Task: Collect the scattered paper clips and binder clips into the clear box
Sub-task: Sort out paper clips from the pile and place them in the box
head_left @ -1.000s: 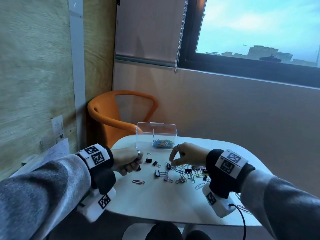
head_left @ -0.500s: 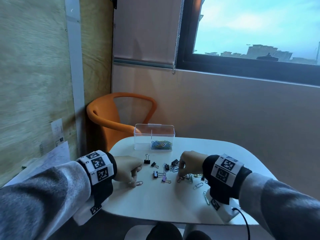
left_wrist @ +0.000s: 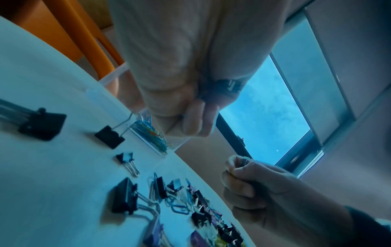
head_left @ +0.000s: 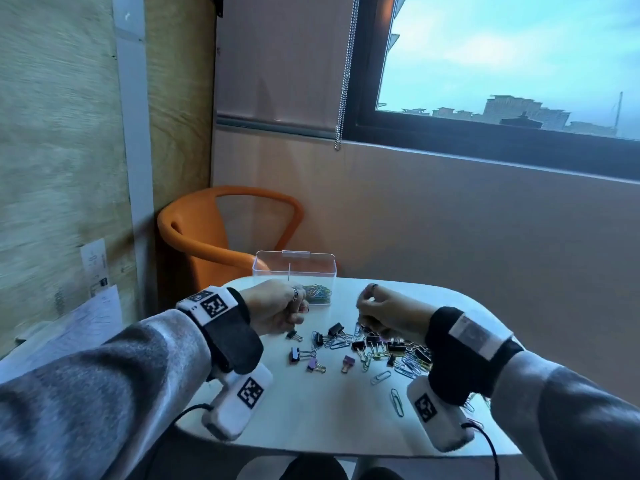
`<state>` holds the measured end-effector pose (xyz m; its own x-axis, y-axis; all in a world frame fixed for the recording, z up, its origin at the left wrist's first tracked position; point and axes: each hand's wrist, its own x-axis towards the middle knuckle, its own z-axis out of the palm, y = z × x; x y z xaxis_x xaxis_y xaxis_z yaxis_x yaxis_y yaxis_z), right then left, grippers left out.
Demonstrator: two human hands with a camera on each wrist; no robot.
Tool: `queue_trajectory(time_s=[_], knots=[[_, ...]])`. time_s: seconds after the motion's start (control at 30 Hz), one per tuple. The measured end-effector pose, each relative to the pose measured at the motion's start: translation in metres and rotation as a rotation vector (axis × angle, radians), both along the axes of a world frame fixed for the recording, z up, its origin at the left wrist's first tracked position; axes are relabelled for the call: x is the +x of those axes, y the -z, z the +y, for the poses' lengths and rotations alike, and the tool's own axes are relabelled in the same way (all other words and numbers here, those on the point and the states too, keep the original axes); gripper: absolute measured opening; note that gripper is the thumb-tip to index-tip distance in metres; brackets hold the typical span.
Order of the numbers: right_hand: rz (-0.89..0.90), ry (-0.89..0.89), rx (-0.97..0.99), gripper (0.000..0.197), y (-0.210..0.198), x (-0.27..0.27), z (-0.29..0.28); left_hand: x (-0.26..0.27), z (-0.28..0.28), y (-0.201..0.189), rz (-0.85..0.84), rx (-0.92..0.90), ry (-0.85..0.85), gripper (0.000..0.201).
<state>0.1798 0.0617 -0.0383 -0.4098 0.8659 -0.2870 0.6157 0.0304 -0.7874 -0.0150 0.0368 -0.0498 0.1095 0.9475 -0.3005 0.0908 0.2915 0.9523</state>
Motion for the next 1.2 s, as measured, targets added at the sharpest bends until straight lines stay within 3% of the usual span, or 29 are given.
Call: queue_trajectory(time_s=[0.07, 0.17, 0.27, 0.37, 0.5, 0.57, 0.67, 0.77, 0.83, 0.97, 1.07, 1.2], knots=[[-0.185, -0.091, 0.077, 0.019, 0.002, -0.004, -0.001, 0.009, 0.006, 0.004, -0.007, -0.045, 0.021, 0.034], [-0.426, -0.269, 0.235, 0.033, 0.007, -0.011, 0.001, 0.016, 0.013, 0.002, -0.042, -0.126, 0.016, 0.030], [-0.561, -0.331, 0.303, 0.035, 0.010, -0.019, 0.005, 0.018, 0.020, 0.002, 0.018, -0.144, -0.015, 0.045], [-0.701, -0.417, 0.359, 0.033, 0.016, -0.023, 0.007, 0.020, 0.021, 0.004, 0.317, -0.098, 0.025, 0.049], [-0.761, -0.457, 0.432, 0.033, 0.020, -0.022, 0.011, 0.023, 0.012, 0.006, 0.959, 0.038, 0.287, 0.036], [-0.763, -0.467, 0.435, 0.031, 0.022, -0.022, 0.013, 0.027, 0.009, 0.007, 1.113, 0.052, 0.395, 0.031], [-0.770, -0.461, 0.419, 0.031, 0.025, -0.022, 0.012, 0.034, 0.009, 0.010, 1.244, 0.065, 0.415, 0.021], [-0.757, -0.412, 0.387, 0.030, 0.023, -0.019, 0.012, 0.036, 0.013, 0.014, 1.297, 0.133, 0.409, 0.037], [-0.705, -0.365, 0.344, 0.037, 0.019, -0.016, 0.013, 0.038, 0.016, 0.015, 1.292, 0.172, 0.392, 0.031], [-0.473, -0.276, 0.224, 0.033, 0.007, -0.003, 0.017, 0.037, 0.024, 0.017, 1.301, 0.121, 0.406, 0.019], [-0.253, -0.177, 0.049, 0.033, 0.005, 0.005, 0.019, 0.039, 0.022, 0.016, 1.345, 0.071, 0.404, 0.042], [-0.125, -0.059, 0.010, 0.037, 0.010, 0.005, 0.025, 0.041, 0.017, 0.014, 1.423, 0.075, 0.449, 0.047]])
